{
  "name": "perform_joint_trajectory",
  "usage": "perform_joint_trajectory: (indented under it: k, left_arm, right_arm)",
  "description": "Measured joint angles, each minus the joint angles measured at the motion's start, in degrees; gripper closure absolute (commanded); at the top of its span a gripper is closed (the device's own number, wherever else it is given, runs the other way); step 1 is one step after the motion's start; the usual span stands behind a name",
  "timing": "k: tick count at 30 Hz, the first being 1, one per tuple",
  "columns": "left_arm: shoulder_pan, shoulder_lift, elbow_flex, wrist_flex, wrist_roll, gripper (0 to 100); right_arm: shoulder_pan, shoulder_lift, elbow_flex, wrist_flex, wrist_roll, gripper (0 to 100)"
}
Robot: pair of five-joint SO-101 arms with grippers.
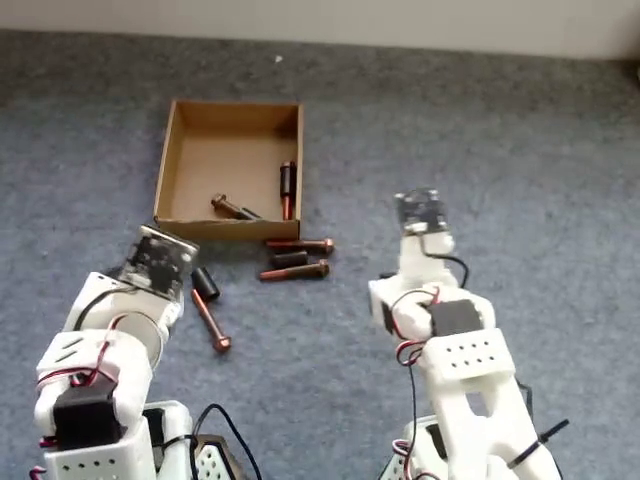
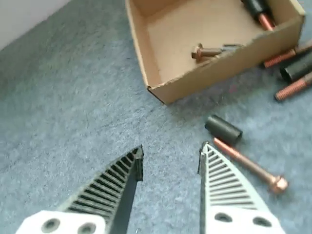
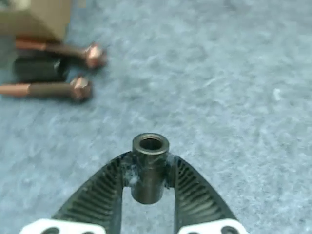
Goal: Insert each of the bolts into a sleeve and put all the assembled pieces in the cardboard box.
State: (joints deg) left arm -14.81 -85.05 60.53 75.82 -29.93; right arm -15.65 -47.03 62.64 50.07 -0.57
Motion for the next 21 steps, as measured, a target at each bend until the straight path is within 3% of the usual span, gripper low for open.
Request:
perform_joint_trajectory:
  k: [9, 16, 21]
  left_arm:
    - [0.18, 20.31, -8.26, 2.73, -15.65, 80]
    - [0.18, 38.86, -12.66, 2.73, -42.11, 76]
    - [3.34, 45.98, -12.66, 2.64, -45.27, 74]
  right_arm:
    - [4.48, 0.00, 0.35, -2.11, -0.88, 99.4]
    - [4.92, 0.00, 1.93, -2.29, -0.88, 99.4]
    - [6.42, 0.00, 1.93, -2.29, -0.88, 99.4]
